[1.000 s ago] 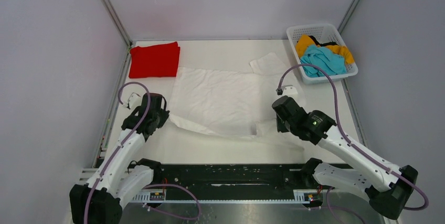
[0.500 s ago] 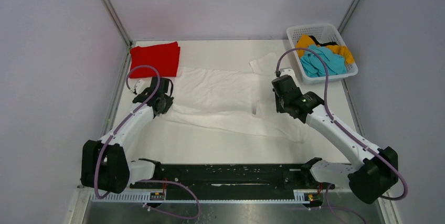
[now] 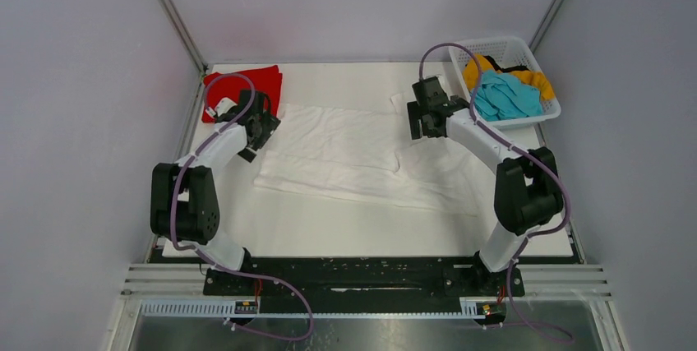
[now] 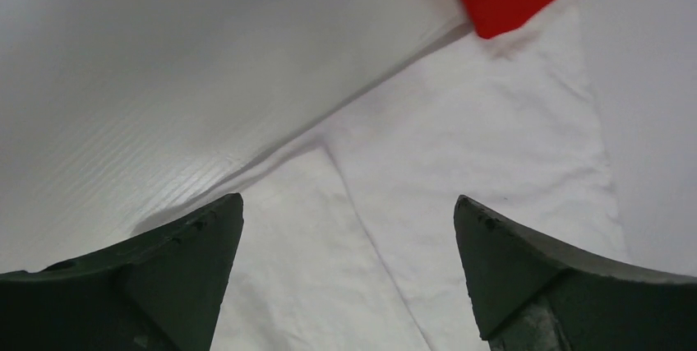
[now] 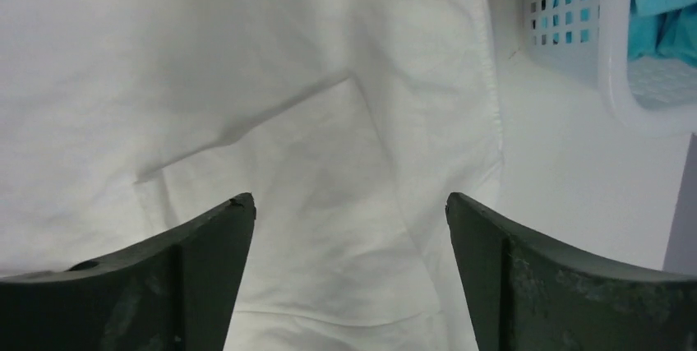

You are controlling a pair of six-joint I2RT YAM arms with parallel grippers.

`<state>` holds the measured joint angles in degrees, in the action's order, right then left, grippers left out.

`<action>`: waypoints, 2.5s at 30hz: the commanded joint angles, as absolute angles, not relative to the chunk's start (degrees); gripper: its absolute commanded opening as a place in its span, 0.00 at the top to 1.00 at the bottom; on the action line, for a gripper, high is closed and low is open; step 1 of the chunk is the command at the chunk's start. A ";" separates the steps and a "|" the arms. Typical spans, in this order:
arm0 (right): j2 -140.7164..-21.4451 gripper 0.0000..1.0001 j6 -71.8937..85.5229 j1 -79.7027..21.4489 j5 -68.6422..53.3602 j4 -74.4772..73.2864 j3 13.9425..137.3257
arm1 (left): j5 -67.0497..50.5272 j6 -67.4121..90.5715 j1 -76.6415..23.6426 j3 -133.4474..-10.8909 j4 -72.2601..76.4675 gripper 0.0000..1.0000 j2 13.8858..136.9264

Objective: Fold and stack the t-shirts
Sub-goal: Fold the flattened tshirt in 1/3 of the way

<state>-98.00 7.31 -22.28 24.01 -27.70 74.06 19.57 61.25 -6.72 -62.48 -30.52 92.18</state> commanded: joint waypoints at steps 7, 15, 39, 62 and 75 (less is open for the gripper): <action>-86.93 0.01 22.22 -22.36 1.95 -22.04 60.76 | -6.10 50.07 -7.31 -57.75 -19.39 0.01 88.42; -92.48 0.00 29.02 -24.61 -9.14 -15.07 53.96 | -9.45 49.23 -10.54 -55.11 -17.69 0.01 96.71; -66.94 0.01 37.38 -31.08 -7.38 -17.93 26.83 | -9.93 52.52 -12.04 -22.27 -21.73 0.01 69.82; -61.97 0.00 32.41 -31.90 -5.03 -22.34 27.64 | -11.46 60.94 -13.14 -15.26 -32.10 0.01 45.90; -56.22 0.00 31.61 -31.90 -1.81 -23.67 33.16 | -4.09 57.46 -13.61 -27.53 -38.50 0.01 41.72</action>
